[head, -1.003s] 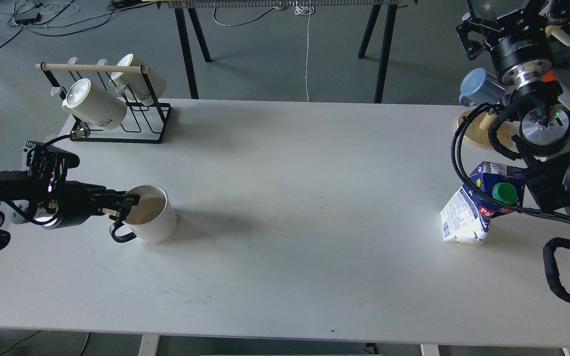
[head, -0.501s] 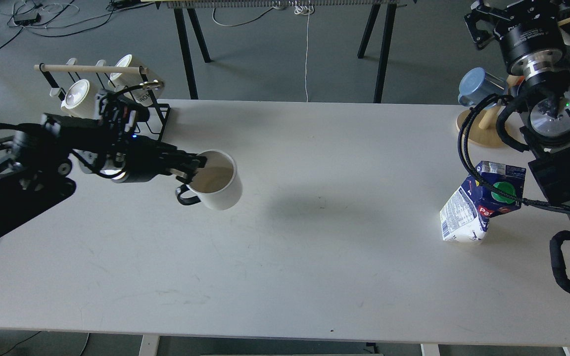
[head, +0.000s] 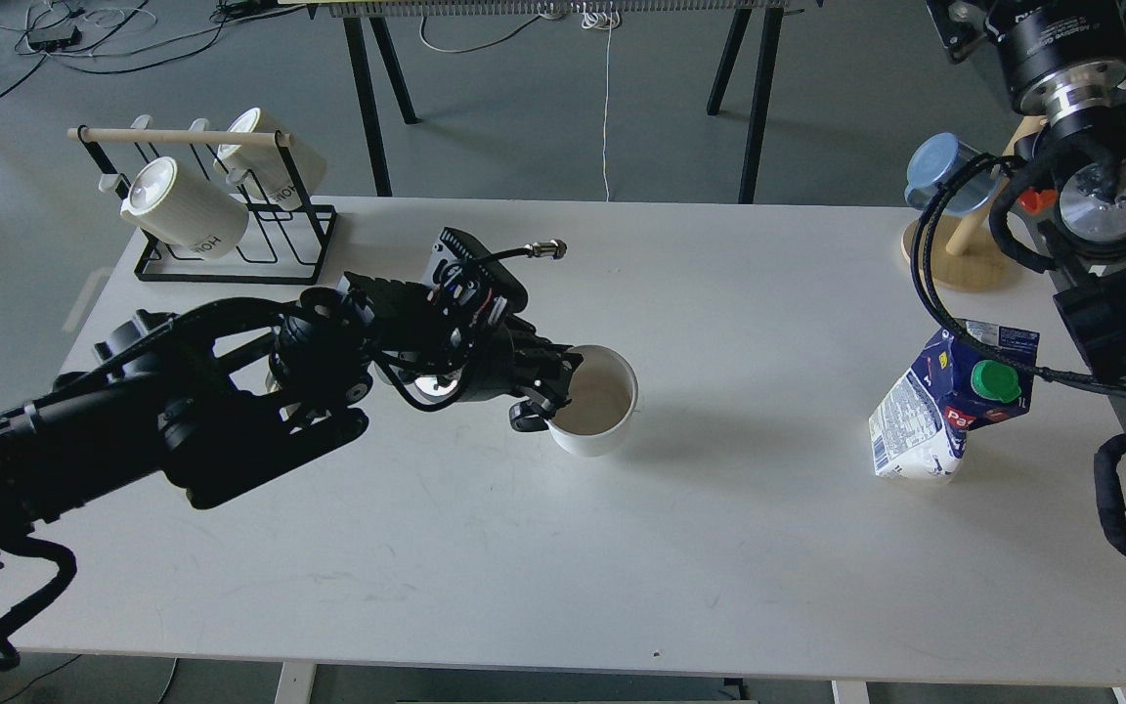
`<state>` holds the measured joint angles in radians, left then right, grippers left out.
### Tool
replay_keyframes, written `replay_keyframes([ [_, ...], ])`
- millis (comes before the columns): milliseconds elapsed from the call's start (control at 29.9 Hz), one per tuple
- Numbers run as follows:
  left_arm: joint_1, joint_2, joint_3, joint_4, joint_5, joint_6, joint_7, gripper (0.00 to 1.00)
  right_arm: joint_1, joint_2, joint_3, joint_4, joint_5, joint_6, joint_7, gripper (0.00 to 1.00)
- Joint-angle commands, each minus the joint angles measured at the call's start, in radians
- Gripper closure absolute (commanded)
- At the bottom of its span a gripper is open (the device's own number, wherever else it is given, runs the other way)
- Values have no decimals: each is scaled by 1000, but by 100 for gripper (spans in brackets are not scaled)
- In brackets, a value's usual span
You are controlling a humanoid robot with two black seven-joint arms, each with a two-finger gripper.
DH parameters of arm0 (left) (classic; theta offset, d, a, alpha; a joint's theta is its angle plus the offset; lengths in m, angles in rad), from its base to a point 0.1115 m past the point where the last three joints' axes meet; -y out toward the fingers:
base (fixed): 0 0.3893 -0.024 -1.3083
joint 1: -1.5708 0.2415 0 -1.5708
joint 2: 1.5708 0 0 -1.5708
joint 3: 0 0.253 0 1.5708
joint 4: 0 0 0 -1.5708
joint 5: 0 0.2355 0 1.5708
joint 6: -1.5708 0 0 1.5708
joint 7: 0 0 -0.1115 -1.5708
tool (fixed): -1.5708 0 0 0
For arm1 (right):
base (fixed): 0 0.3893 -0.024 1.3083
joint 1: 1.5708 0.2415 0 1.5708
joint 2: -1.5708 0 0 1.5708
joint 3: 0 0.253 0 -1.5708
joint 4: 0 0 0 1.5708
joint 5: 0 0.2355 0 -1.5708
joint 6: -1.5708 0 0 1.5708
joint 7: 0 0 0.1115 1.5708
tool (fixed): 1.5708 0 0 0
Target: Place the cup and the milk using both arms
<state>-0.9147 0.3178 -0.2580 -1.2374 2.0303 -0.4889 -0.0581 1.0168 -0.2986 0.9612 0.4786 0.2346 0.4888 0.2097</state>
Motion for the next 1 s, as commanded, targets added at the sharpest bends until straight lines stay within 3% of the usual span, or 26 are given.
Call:
replay_keyframes([
  [0,11,-11,29,1,27,0,6,93,-3,0,-1,0,0,0,0,1],
  [201,10,-11,37,1,27,0,6,80,-3,0,-1,8,0,0,0,1],
  [234,10,-11,36,1,25,0,6,76,-3,0,-1,8,0,0,0,1],
  [334,7,-9,19,-2,19,0,3,47,-3,0,-1,8,0,0,0,1],
  [501,4,-6,-53,-14,13,0,-11,28,-7,0,-2,17,0,0,0,1],
  [802,11,13,-383,-7,-278,0,-9,19,-62,-123,-2,208,2,0,4,1],
  [969,13,43,-478,108,-597,0,-19,11,-176,-243,-4,380,9,0,8,1],
])
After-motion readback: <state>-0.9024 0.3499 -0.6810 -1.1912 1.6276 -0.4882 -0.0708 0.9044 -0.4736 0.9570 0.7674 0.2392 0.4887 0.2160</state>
